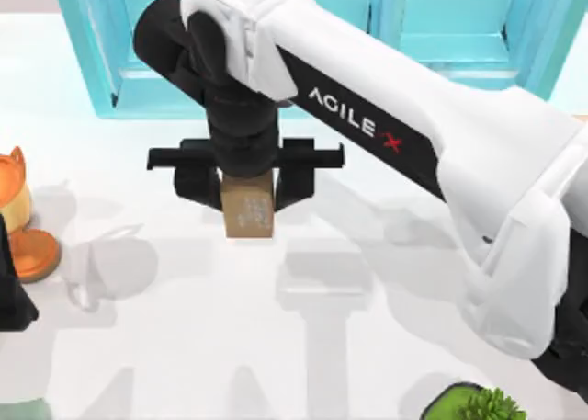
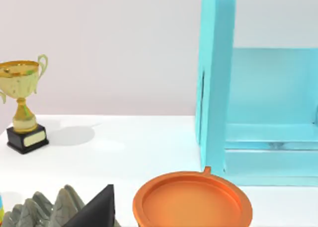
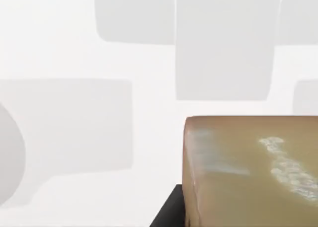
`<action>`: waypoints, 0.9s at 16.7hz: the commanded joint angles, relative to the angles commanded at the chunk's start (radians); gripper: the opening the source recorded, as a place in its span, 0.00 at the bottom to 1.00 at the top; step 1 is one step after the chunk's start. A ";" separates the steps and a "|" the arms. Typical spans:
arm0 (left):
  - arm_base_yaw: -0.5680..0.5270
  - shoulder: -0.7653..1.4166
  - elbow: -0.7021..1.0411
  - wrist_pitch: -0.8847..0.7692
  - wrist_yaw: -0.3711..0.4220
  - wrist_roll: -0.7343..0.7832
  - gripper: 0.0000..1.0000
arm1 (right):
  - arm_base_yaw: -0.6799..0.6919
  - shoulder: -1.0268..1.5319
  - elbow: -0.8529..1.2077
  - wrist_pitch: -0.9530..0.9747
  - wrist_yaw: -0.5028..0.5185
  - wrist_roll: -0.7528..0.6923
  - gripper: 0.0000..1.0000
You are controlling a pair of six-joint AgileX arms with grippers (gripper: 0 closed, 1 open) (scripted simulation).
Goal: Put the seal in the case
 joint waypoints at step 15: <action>0.000 0.000 0.000 0.000 0.000 0.000 1.00 | -0.110 -0.057 0.146 -0.111 -0.019 -0.107 0.00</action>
